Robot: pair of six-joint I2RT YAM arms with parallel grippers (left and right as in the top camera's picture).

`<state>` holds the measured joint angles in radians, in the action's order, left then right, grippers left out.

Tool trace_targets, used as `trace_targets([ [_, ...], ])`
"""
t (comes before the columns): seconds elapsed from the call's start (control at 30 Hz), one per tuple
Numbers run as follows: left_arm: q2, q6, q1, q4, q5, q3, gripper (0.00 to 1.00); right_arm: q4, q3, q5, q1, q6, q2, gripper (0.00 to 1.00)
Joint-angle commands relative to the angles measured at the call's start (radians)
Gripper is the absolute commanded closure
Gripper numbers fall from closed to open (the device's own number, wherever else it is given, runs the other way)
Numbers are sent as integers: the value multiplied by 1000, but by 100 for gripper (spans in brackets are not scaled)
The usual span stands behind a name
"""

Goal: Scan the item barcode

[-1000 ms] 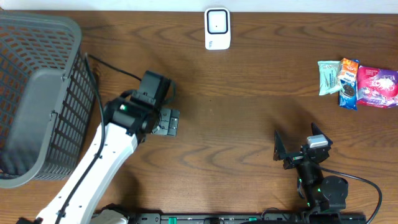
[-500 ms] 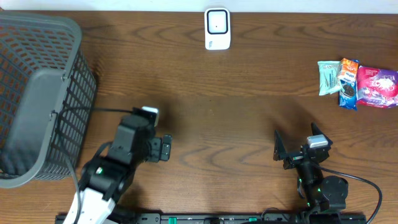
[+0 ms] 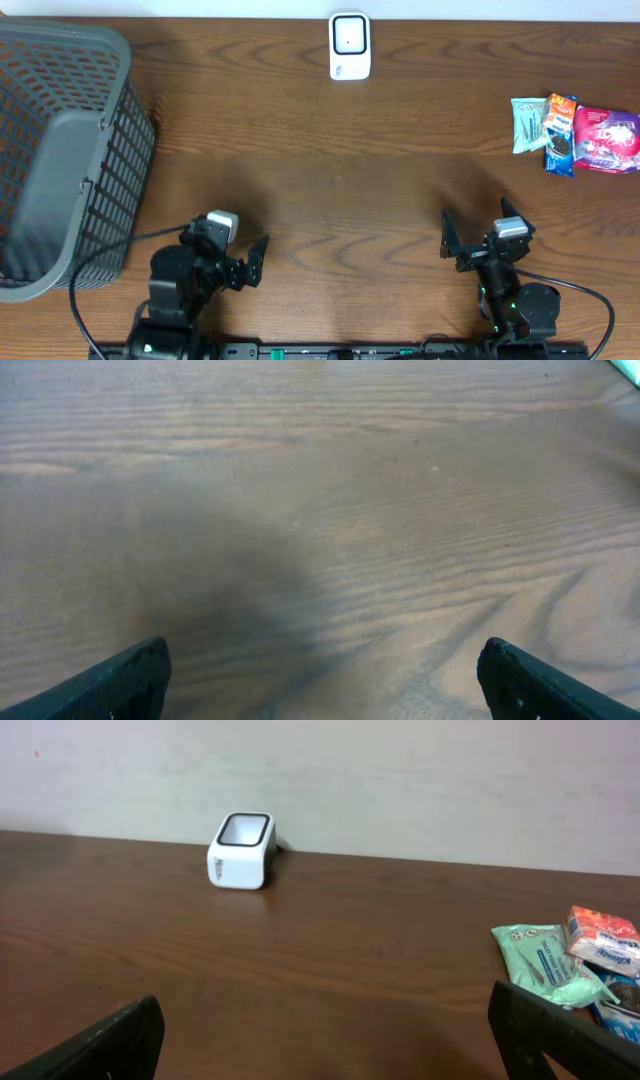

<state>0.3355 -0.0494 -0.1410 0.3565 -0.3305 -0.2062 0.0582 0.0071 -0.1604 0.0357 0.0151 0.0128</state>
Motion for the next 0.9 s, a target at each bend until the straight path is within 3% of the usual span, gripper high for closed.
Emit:
trace_targets([
  [0.0,-96,-17,14,-36,-29,82,2,4,-2,1,-4,-3,-6,1],
  [0.27,-203,-2,14,-190,-16,140,2,4,-2,1,-4,-3,-6,1],
  [0.43,-285,-10,43,-401,-16,203,2,4,-2,1,-4,-3,-6,1],
  [0.87,-334,-3,129,-308,-18,202,2,4,-2,1,-4,-3,-6,1],
])
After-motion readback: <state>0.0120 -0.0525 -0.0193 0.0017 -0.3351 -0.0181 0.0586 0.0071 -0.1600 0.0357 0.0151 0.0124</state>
